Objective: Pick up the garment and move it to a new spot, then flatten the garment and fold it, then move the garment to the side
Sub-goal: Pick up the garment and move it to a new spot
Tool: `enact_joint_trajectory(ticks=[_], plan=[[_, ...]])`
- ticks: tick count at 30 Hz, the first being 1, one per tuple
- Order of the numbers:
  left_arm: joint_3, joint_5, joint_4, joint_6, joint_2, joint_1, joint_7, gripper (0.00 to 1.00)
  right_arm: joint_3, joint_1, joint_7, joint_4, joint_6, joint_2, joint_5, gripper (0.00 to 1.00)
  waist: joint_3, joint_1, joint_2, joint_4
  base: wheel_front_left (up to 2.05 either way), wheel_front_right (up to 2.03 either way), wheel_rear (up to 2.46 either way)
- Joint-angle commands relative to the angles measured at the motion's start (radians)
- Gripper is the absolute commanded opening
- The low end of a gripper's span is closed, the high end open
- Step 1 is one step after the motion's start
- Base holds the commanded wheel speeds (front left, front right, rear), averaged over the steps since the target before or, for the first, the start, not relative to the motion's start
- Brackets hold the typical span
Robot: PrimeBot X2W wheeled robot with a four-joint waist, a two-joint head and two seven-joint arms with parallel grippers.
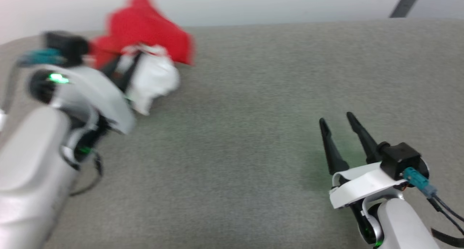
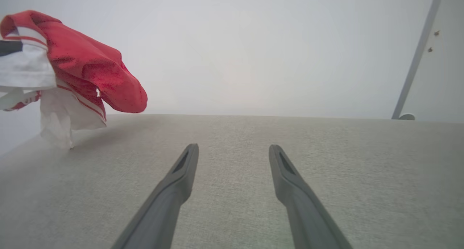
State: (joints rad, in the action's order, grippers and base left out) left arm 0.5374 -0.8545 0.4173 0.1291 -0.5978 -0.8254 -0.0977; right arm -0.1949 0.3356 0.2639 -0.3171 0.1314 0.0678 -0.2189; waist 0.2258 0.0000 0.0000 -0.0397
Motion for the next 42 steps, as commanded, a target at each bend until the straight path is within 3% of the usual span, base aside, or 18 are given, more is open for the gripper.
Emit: enact_joint_trajectory(ticks=[1, 7, 11, 16, 21, 23, 26, 32, 42], plan=[[0.04, -0.002, -0.09, 0.002, -0.001, 0.018, -0.043, 0.0, 0.017, -0.012, 0.0, 0.009, -0.001, -0.005, -0.008, 1.0, 0.006, 0.0, 0.0, -0.058, 0.0, 0.0, 0.0], [0.197, -0.039, -0.392, 0.001, 0.002, 0.013, -0.207, 0.0, 0.078, -0.002, 0.0, 0.033, -0.001, -0.013, -0.029, 1.0, 0.052, 0.0, 0.0, -0.161, 0.0, 0.0, 0.0], [0.308, -0.055, -0.49, 0.0, 0.031, -0.041, -0.252, 0.0, 0.13, 0.006, 0.0, 0.046, -0.001, -0.016, -0.052, 1.0, 0.094, 0.0, 0.0, -0.225, 0.0, 0.0, 0.0], [0.514, -0.092, -0.492, 0.0, 0.016, -0.152, -0.242, 0.0, 0.154, 0.011, 0.0, 0.057, -0.001, -0.017, -0.106, 1.0, 0.132, 0.0, 0.0, -0.3, 0.0, 0.0, 0.0], [0.712, -0.078, -0.36, 0.0, -0.024, -0.274, -0.196, 0.0, 0.153, 0.004, 0.0, 0.059, -0.001, -0.017, -0.153, 1.0, 0.152, 0.0, 0.0, -0.36, 0.0, 0.0, 0.0], [0.737, -0.035, -0.306, 0.0, -0.036, -0.31, -0.193, 0.0, 0.14, 0.002, 0.0, 0.061, -0.001, -0.017, -0.175, 1.0, 0.162, 0.0, 0.0, -0.382, 0.0, 0.0, 0.0], [0.748, 0.078, -0.296, 0.001, -0.033, -0.266, -0.282, 0.0, 0.122, 0.0, 0.0, 0.063, -0.001, -0.017, -0.199, 1.0, 0.177, 0.0, 0.0, -0.408, 0.0, 0.0, 0.0], [0.743, 0.112, -0.316, 0.0, -0.032, -0.265, -0.38, 0.0, 0.11, 0.012, 0.0, 0.063, -0.001, -0.018, -0.229, 1.0, 0.206, 0.0, 0.0, -0.427, 0.0, 0.0, 0.0], [0.755, 0.172, -0.224, -0.001, -0.038, -0.227, -0.468, 0.0, 0.102, 0.042, 0.0, 0.069, -0.001, -0.017, -0.239, 1.0, 0.234, 0.0, 0.0, -0.437, 0.0, 0.0, 0.0]])
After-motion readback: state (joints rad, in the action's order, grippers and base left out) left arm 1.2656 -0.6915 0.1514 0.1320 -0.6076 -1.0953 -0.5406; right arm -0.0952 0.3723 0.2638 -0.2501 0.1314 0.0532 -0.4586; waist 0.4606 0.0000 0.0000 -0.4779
